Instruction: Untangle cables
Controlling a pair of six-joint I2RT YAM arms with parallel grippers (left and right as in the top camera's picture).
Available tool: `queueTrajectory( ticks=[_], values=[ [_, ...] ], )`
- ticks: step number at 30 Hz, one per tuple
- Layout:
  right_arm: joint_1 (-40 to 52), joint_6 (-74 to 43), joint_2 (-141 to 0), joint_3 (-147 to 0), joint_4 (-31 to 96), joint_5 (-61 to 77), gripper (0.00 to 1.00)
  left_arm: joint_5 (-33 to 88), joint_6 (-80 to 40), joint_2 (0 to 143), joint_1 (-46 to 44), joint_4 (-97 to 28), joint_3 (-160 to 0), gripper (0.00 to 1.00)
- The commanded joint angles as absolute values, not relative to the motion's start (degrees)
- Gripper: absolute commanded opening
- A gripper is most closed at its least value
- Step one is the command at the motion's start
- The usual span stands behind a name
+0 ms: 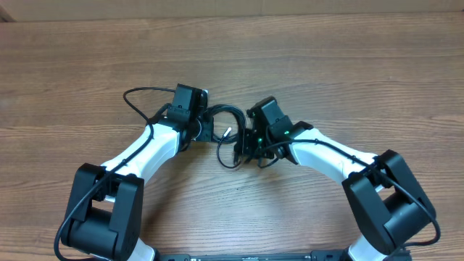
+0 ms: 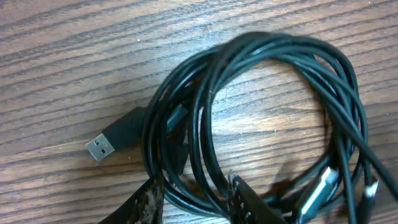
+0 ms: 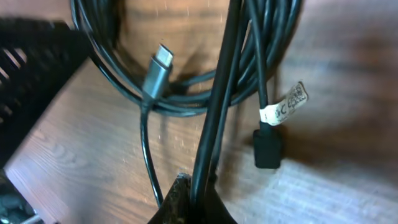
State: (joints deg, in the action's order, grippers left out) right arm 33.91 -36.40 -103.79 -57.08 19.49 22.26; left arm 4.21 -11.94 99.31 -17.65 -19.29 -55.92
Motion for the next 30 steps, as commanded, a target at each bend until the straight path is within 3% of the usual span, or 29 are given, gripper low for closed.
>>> queueTrajectory(
  ticks=[1, 6, 12, 17, 30],
  values=[
    [35.38, -36.23, -104.12, -56.55, 20.03, 20.64, 0.04, 3.60, -11.16, 100.03, -17.91, -19.35, -56.69, 0.35],
    [35.57, -36.23, -104.12, -56.55, 19.79, 18.96, 0.07, 3.68, -11.84, 99.92, -17.91, -21.26, -60.58, 0.45],
    [35.57, -36.18, -104.12, -56.55, 18.70, 18.94, 0.34, 4.45, -12.01, 99.94, -17.96, -24.84, -68.90, 0.47],
    [35.57, -35.97, -104.12, -56.55, 18.76, 18.94, 0.39, 4.47, -12.84, 101.36, -17.98, -24.27, -68.66, 0.39],
    [35.57, -35.57, -104.12, -56.55, 18.65, 18.37, 0.49, 4.54, -14.35, 110.30, -18.02, -27.18, -68.69, 0.36]
  ],
)
